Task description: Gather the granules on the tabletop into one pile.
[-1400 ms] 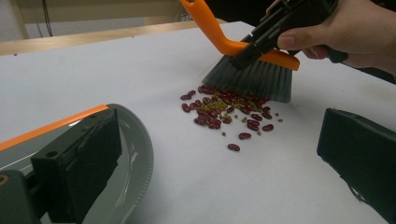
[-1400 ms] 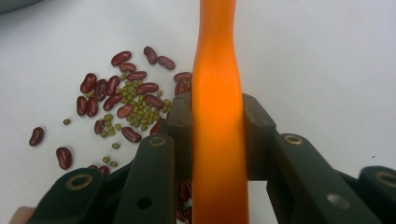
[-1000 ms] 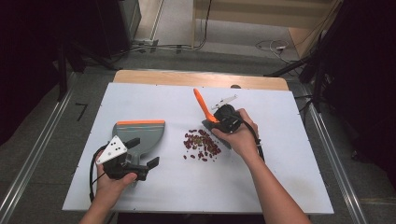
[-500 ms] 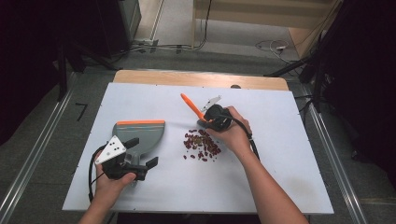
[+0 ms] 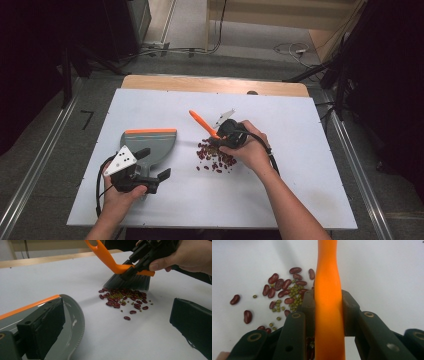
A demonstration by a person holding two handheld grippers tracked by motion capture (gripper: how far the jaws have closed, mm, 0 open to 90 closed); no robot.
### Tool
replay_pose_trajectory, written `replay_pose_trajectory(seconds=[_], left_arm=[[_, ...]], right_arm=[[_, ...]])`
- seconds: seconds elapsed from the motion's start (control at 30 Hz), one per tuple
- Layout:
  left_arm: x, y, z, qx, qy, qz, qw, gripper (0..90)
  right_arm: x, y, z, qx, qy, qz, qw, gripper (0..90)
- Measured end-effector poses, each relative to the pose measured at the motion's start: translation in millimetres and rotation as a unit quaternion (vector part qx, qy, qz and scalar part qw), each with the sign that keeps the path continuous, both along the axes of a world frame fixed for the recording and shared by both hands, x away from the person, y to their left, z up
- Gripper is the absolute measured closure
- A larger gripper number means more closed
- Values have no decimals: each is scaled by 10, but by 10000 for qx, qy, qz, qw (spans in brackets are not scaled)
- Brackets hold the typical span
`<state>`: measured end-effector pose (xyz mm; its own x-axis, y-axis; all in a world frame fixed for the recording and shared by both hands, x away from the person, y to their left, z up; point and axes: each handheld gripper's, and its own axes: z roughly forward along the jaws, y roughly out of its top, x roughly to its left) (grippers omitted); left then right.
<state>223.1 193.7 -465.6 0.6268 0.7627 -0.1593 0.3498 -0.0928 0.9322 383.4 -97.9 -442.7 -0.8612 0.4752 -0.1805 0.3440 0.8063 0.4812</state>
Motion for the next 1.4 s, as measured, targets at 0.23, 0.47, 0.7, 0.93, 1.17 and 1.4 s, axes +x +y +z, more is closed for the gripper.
replay_pose_trajectory(seconds=[0.23, 0.47, 0.7, 0.93, 1.17, 1.4], left_arm=[[-7, 21, 11, -25, -14, 29, 10000, 2], [-5, 41, 16, -24, -24, 68, 10000, 2], [-1, 84, 9, -48, -2, 117, 9999, 2], [-2, 90, 10, -78, -8, 121, 9999, 2], [-4, 66, 12, -28, -10, 91, 10000, 2], [-6, 52, 9, -22, -9, 75, 10000, 2]], right_arm=[[68, -83, 66, 202, -1, -53, 9998, 689], [201, -2, 82, 243, -273, 19, 9993, 689], [289, 166, 33, 108, -436, 165, 9989, 689], [221, 276, -28, -41, -368, 489, 9981, 690], [61, 307, -22, -192, -353, 795, 9960, 690], [-47, 245, 51, -141, -369, 882, 9953, 689]])
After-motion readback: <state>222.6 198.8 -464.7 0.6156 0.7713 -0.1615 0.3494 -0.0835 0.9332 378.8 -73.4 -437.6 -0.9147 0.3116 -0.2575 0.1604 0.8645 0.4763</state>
